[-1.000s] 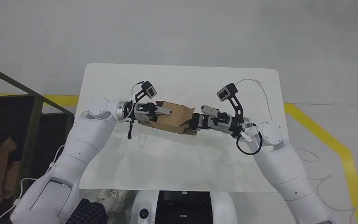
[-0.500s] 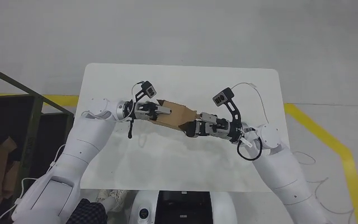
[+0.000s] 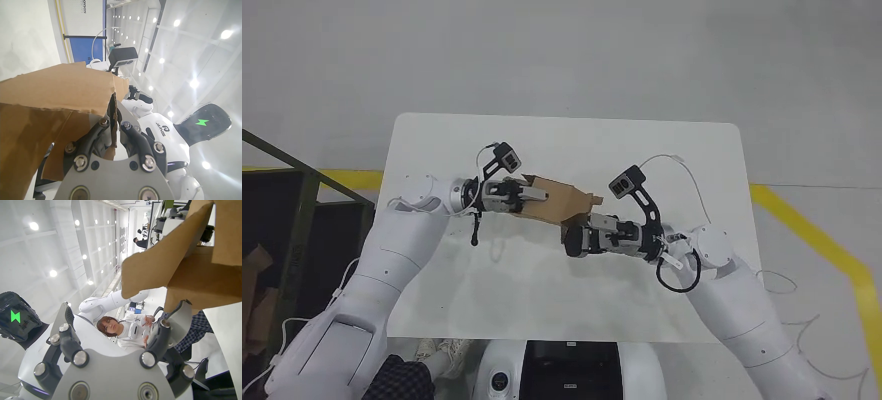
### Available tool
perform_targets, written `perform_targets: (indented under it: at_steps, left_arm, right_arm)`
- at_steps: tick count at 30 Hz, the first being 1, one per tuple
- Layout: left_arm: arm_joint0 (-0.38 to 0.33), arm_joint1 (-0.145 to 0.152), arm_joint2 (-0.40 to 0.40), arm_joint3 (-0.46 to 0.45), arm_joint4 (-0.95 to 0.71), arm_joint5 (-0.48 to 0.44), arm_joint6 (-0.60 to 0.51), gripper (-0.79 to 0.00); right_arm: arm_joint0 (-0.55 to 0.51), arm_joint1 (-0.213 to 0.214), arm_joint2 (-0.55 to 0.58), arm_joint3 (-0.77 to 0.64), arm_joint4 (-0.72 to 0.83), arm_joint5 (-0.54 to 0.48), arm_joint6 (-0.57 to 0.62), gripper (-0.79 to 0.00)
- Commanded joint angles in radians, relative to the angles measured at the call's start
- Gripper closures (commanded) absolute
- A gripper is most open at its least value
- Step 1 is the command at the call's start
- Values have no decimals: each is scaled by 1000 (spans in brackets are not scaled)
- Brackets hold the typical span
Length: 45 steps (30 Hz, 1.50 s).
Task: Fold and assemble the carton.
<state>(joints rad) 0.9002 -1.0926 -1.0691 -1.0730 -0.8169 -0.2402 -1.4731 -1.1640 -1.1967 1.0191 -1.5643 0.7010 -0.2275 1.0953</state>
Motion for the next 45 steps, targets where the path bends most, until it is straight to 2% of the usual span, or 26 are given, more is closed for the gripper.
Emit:
perform_targets:
  at_steps: [1, 19, 34, 45]
  left_arm:
    - [0, -1, -1, -2, -1, -1, 0, 0]
    - [5, -9, -9, -9, -9, 5, -6, 0]
    - [14, -7, -33, 4, 5, 19, -26, 0]
    - [25, -9, -28, -14, 4, 49, -48, 0]
  right_arm:
    - [2, -3, -7, 2, 3, -4, -5, -785]
    - [21, -27, -68, 7, -22, -25, -90, -785]
    - [-33, -6, 42, 3, 1, -17, -55, -785]
    - [4, -11, 59, 53, 17, -41, -73, -785]
